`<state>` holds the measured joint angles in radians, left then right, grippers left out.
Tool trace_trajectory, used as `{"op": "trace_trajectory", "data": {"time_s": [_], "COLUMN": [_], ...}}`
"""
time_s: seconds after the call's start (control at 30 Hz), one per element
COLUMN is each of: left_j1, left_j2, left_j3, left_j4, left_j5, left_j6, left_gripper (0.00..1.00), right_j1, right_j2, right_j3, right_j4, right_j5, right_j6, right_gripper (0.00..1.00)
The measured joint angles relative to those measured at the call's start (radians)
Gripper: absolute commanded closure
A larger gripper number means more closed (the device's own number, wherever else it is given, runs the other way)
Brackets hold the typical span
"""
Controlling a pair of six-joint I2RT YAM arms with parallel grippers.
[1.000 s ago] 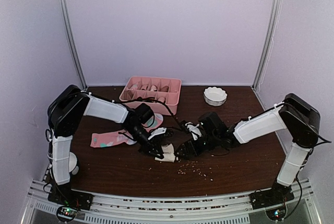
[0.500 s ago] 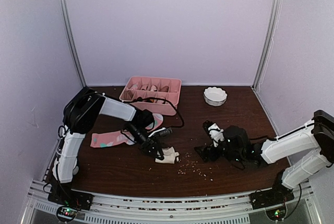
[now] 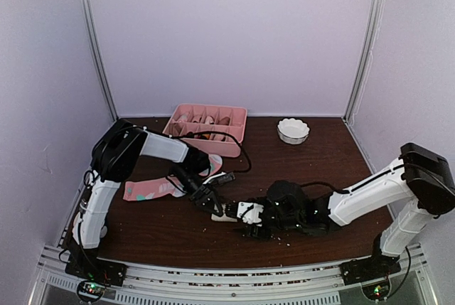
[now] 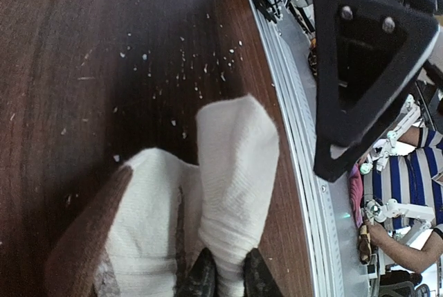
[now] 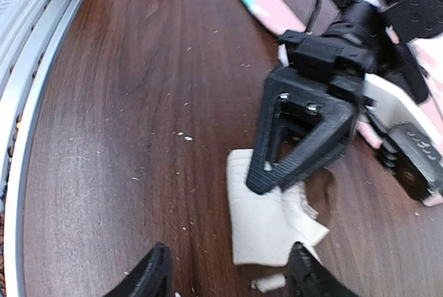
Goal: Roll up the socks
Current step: Roll the sock at the center of the board.
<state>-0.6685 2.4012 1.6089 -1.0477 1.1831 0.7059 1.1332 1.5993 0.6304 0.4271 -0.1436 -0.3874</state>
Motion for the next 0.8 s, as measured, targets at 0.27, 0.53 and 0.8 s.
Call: {"op": "trace_trajectory", "data": {"time_s": [0.27,0.53,0.8], "left_j1": [-0.003,-0.016,-0.027], "left_j2": [-0.013,-0.029,-0.031], "left_j3": [-0.012,-0.031,-0.031], "left_j4": [0.026,0.056,0.055], "left_j5": [-0.037,-0.063,-0.079], "left_j6": [-0.018,-0.020,-0.020], "left_gripper": [0.84,0.83,0.83], "right_j1": [0.003,0.003,0.003], "right_j2": [0.175,0.201,0.202], "right_j3": [0.109,0.122,0.122], "right_j4": [-0.043,-0.036,-0.027], "right_j5": [-0.004,0.058,0.140], "right_j6": [-0.099,-0.147,-0.198], "right_gripper": [0.67,0.57,0.57]}}
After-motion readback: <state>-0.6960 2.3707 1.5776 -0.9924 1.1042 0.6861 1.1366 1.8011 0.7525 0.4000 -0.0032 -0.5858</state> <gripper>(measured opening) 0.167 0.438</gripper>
